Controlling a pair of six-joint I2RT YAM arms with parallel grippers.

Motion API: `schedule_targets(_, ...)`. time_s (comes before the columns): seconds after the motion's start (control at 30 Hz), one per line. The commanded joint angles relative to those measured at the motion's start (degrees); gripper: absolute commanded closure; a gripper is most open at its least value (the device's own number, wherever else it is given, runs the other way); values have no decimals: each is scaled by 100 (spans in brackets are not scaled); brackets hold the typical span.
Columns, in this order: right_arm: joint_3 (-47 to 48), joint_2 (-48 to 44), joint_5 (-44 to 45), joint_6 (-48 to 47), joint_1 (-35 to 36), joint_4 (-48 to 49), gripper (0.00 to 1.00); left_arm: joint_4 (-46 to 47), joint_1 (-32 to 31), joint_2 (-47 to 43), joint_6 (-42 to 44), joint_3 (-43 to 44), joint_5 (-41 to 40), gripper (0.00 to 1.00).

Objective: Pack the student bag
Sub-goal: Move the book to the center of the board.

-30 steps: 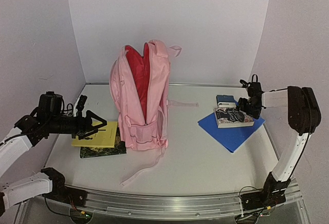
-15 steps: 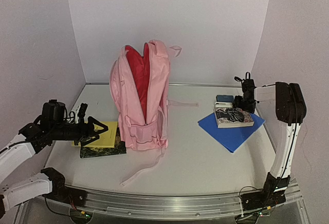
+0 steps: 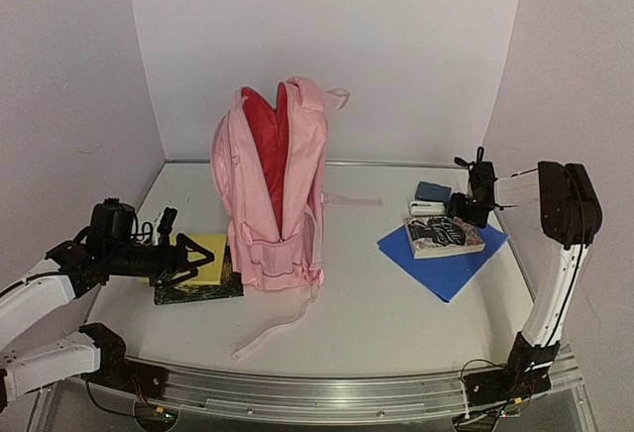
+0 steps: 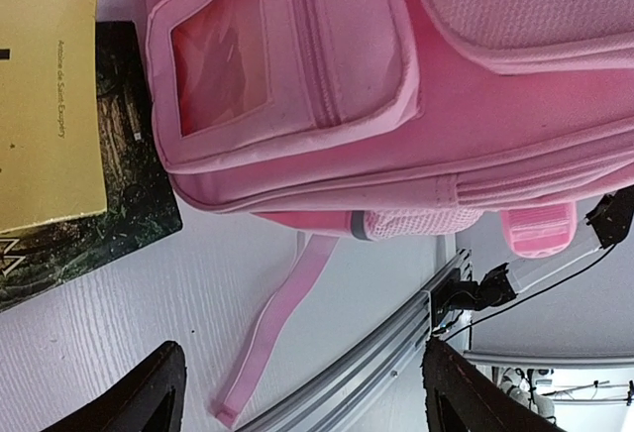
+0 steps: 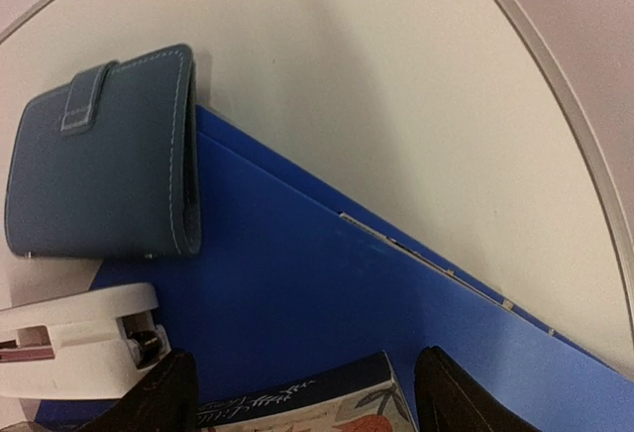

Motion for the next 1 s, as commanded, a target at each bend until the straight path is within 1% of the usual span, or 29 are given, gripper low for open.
schedule_targets(0.0,-681,-424,-342,129,523,-382,27,478,-218,123,-102,-261,104,19)
schedule_targets(0.07,-860,-586,-256,182,779,-380,28,607,-453,236,-210,-365,-58,19)
schedule_targets(0.13,-1091,-781,-243,331,1023,-378,28,841,-870,394,-426,-515,-321,19)
schedule_targets(0.2,-1256,-992,-317,551,1278,-367,30,1239,-1276,544,-715,-740,-586,19)
schedule_targets(0.3,-1380,-1339,-416,872,1661,-392,31,1913,-1868,768,-1073,-995,-1073,20)
schedule_targets(0.43,-1554,-1519,-615,1280,2030,-393,31,2289,-2552,1204,-1285,-880,-1693,21)
schedule_targets(0.53,-1736,-1584,-676,1568,2342,-388,32,2939,-3065,1627,-1535,-814,-2181,22)
schedule_targets(0.63,-1960,-1783,-684,1862,2716,-273,32,3374,-3561,2244,-1723,-629,-2483,23)
schedule_targets(0.73,-2170,-1972,-692,2110,3075,-94,32,3789,-3871,2792,-1845,-445,-2728,25)
schedule_targets(0.87,-2342,-2084,-706,2308,3494,96,32,4572,-3999,3301,-2001,-453,-2742,29)
schedule_targets(0.97,-2467,-2123,-786,2519,3792,224,32,4670,-4044,3638,-2035,-261,-2652,31)
